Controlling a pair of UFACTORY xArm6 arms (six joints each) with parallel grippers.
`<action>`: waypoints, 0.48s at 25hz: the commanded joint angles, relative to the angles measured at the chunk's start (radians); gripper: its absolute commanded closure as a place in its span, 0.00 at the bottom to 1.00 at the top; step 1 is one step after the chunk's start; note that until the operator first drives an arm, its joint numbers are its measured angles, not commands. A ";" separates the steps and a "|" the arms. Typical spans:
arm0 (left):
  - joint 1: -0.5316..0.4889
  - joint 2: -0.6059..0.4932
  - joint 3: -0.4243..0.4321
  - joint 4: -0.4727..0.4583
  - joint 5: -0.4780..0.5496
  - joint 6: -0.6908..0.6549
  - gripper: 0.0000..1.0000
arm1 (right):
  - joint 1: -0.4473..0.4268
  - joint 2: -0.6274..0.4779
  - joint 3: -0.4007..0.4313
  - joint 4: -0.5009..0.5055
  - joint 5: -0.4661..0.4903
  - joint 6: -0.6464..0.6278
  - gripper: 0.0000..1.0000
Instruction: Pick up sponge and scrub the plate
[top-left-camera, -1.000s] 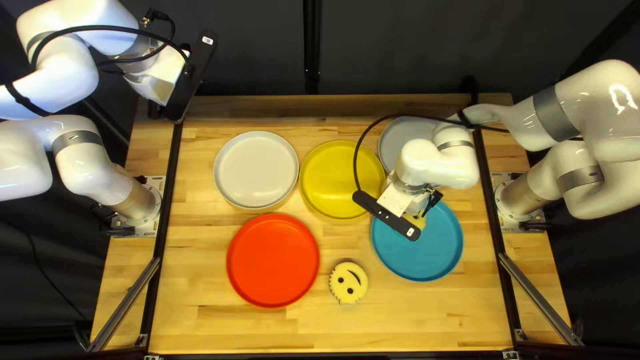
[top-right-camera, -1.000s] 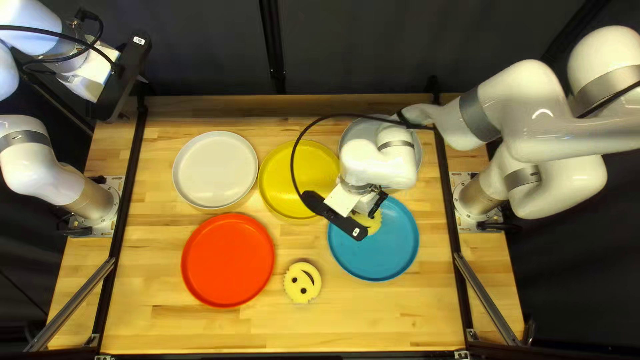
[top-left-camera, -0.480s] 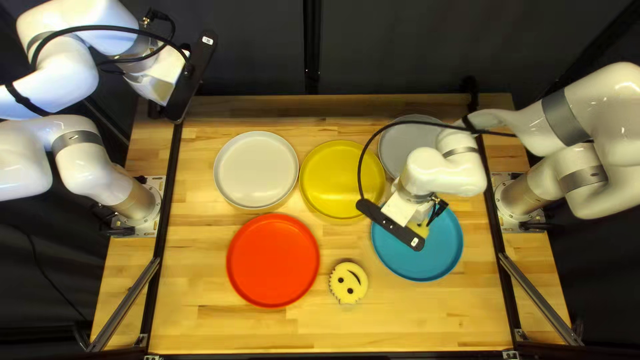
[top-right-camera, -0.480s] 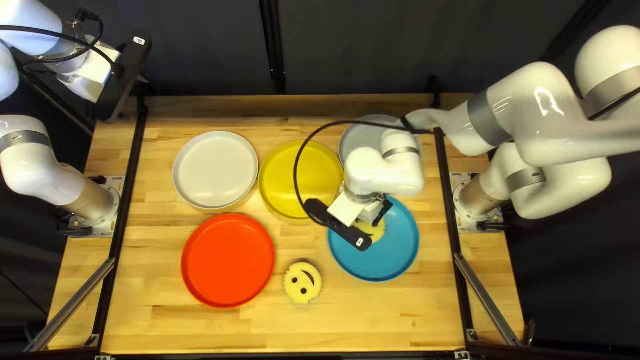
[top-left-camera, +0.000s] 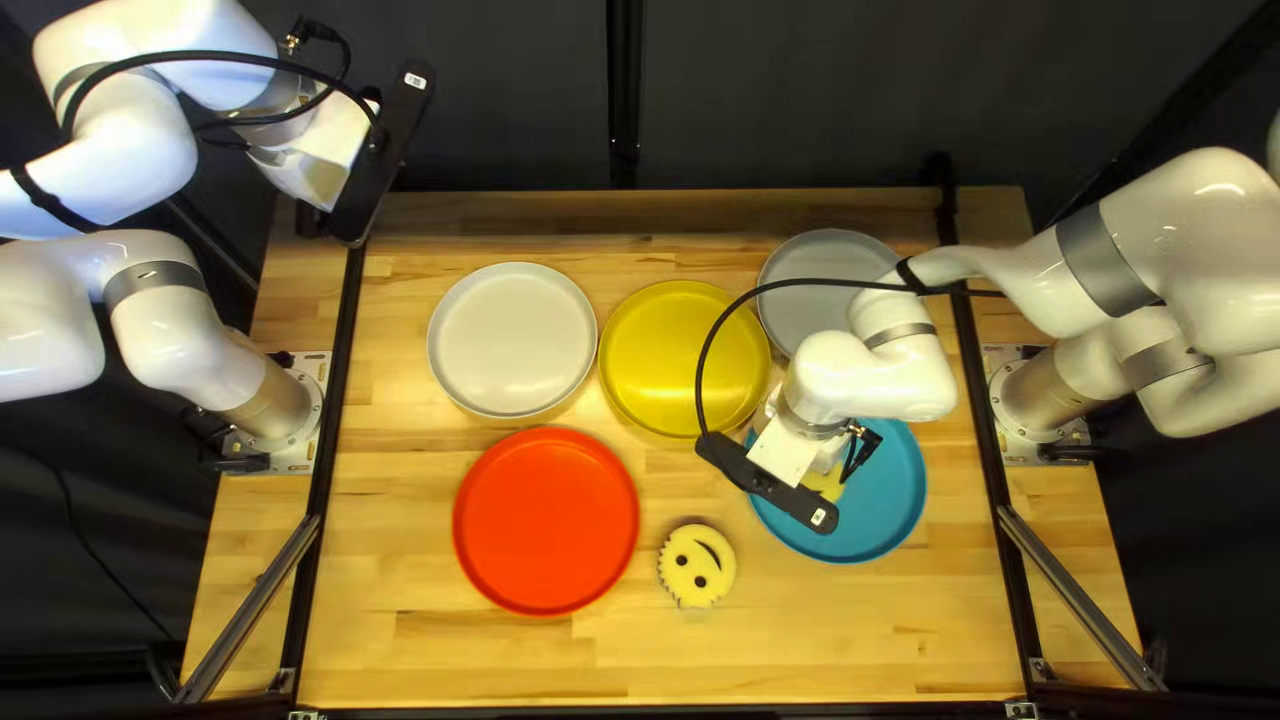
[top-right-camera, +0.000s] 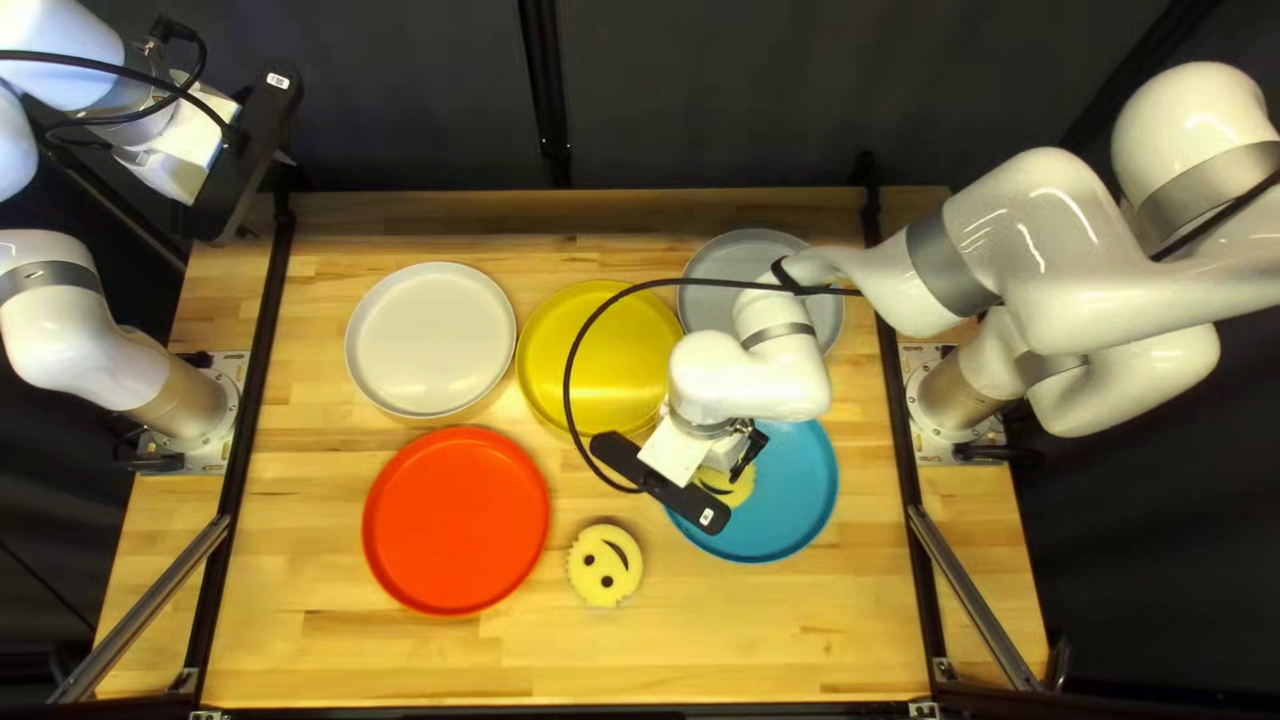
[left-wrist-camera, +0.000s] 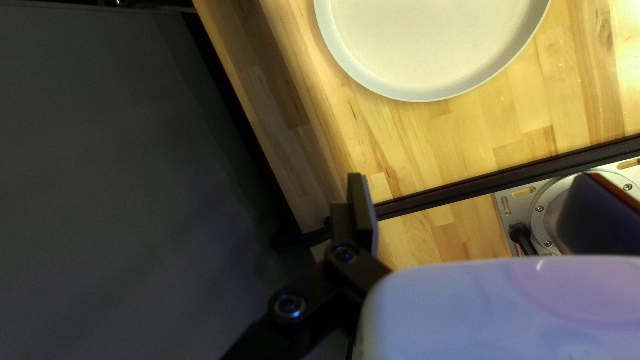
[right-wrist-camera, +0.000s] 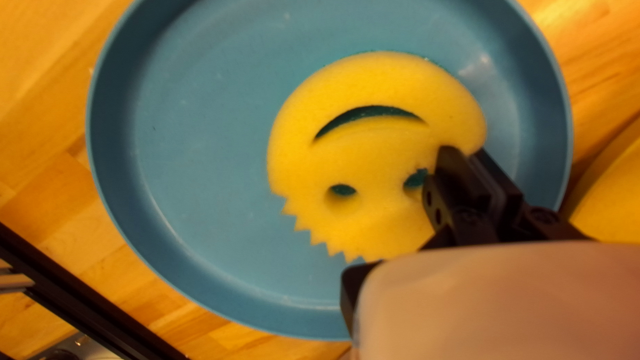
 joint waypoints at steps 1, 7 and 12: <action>0.000 0.000 0.000 0.000 0.000 0.000 0.00 | -0.057 -0.050 0.047 -0.026 0.012 -0.037 1.00; 0.000 0.000 0.000 0.000 0.000 0.000 0.00 | -0.041 -0.055 0.062 -0.035 0.002 -0.008 1.00; 0.000 0.000 0.000 0.000 0.000 0.000 0.00 | 0.031 -0.003 0.015 -0.004 -0.010 0.041 1.00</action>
